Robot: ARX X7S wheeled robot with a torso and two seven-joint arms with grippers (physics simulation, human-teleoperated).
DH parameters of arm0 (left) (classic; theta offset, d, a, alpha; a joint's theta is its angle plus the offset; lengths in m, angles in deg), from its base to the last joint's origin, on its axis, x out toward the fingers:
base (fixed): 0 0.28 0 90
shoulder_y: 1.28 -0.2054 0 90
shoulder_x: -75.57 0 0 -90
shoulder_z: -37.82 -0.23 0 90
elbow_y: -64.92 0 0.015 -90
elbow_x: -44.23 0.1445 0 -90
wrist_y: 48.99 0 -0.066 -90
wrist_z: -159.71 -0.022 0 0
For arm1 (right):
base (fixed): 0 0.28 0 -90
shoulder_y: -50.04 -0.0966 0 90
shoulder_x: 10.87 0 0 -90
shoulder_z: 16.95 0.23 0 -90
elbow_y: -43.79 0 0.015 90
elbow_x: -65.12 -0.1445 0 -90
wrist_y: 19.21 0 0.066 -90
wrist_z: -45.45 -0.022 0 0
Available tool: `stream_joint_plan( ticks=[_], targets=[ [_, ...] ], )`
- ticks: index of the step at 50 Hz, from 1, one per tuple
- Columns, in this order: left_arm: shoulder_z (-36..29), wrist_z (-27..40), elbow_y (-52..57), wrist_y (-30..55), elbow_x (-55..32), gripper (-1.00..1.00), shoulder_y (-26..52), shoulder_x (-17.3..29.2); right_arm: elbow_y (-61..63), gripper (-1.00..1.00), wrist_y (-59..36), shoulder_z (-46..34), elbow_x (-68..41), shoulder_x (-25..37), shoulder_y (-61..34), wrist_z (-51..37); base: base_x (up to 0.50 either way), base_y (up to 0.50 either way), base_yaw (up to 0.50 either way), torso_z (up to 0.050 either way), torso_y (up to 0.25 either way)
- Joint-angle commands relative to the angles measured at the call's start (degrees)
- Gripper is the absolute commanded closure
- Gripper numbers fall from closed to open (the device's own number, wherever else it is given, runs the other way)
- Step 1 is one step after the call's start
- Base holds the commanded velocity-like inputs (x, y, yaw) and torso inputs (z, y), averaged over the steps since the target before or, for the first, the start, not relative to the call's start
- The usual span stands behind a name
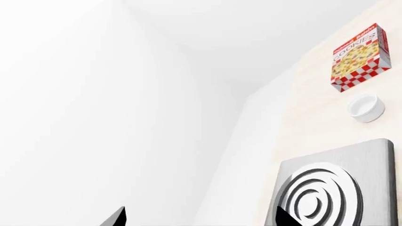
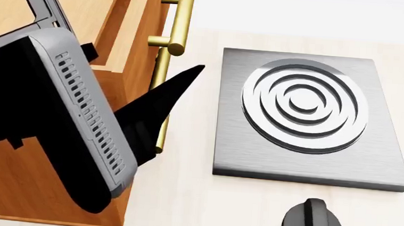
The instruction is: Pick the akita bowl on the wooden cabinet and place it on the plate.
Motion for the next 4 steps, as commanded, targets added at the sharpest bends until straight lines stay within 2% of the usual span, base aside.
stream_joint_plan(
  ticks=[1,4],
  targets=[
    [-0.1,0.17,0.06,-0.15,0.08,-1.0,-0.4,0.08,5.08,-1.0,-0.69,2.45,-1.84,4.07,-2.54,-2.24,0.0,0.0,0.0,0.0,0.0],
    [-0.11,0.19,-0.01,-0.27,0.14,-1.0,-0.5,0.11,6.67,-1.0,-0.61,2.71,-2.21,5.02,-3.27,-2.69,0.0,0.0,0.0,0.0,0.0]
  ],
)
